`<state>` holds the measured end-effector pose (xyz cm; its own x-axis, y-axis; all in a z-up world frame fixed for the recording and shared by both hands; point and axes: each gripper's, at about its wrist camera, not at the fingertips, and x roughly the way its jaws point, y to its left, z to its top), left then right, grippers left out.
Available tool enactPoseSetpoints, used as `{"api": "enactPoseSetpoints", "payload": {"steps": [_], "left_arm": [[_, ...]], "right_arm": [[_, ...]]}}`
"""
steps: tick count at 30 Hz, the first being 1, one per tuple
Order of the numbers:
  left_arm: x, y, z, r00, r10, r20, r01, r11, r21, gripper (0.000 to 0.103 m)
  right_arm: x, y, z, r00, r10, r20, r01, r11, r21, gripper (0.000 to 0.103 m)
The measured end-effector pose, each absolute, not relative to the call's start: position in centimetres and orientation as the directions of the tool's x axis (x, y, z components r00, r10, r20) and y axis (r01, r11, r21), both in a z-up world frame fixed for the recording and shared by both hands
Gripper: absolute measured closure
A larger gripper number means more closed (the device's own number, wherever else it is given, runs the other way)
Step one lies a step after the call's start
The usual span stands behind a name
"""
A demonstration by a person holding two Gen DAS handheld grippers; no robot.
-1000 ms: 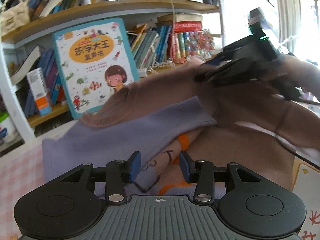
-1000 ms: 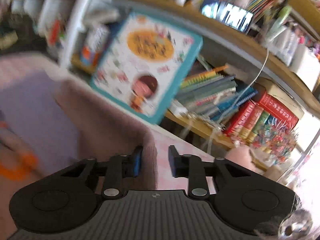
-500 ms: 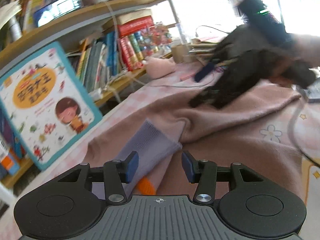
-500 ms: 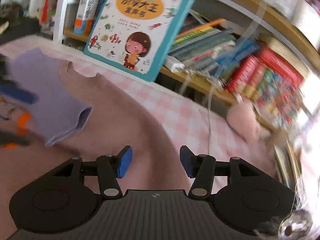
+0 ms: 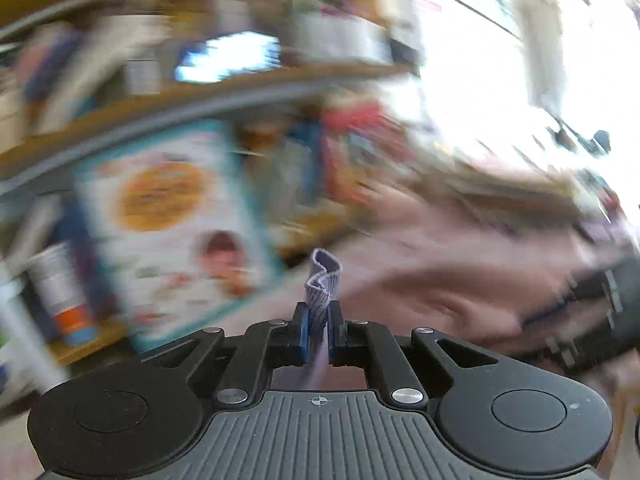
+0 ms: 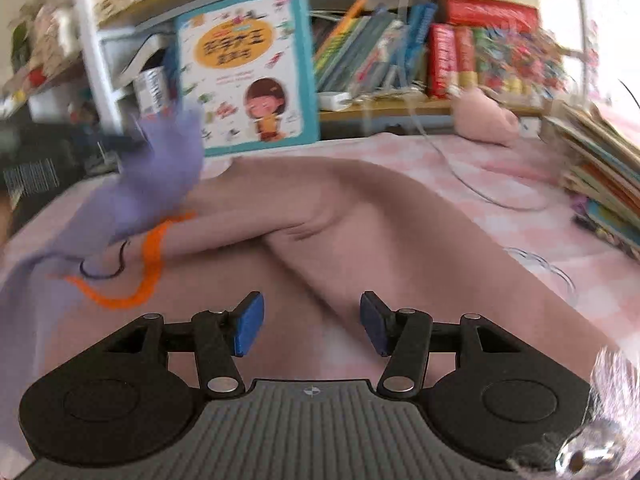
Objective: Fold clothes
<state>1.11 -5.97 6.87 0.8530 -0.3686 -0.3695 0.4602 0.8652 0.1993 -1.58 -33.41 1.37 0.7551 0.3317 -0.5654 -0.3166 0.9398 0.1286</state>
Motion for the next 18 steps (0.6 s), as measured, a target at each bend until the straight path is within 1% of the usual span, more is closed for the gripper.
{"api": "enactPoseSetpoints", "payload": {"steps": [4, 6, 9, 12, 16, 18], "left_arm": [[0.5, 3.2, 9.4, 0.935, -0.181, -0.306, 0.225, 0.967, 0.117, 0.096], [-0.1, 6.8, 9.5, 0.949, -0.038, -0.314, 0.094, 0.982, 0.167, 0.096], [-1.1, 12.1, 9.7, 0.933, 0.177, -0.312, -0.102, 0.965, 0.242, 0.096], [-1.8, 16.4, 9.8, 0.889, 0.35, -0.295, -0.262, 0.917, 0.3, 0.096], [-2.5, 21.1, 9.3, 0.817, 0.505, -0.278, -0.421, 0.853, 0.309, 0.096], [-2.8, 22.8, 8.8, 0.796, 0.529, -0.296, -0.454, 0.844, 0.287, 0.096]], "right_arm": [[-1.1, -32.1, 1.2, 0.734, 0.369, -0.57, -0.353, 0.924, 0.145, 0.052], [-0.7, -31.8, 0.9, 0.723, 0.378, -0.579, -0.357, 0.921, 0.156, 0.052], [-0.8, -31.2, 0.7, 0.731, 0.356, -0.582, -0.356, 0.927, 0.119, 0.051], [-1.0, -31.1, 0.6, 0.734, 0.348, -0.583, -0.35, 0.93, 0.114, 0.051], [-1.1, -30.7, 0.6, 0.732, 0.333, -0.594, -0.356, 0.931, 0.083, 0.051], [-1.2, -30.5, 0.6, 0.731, 0.327, -0.599, -0.359, 0.931, 0.07, 0.051]]}}
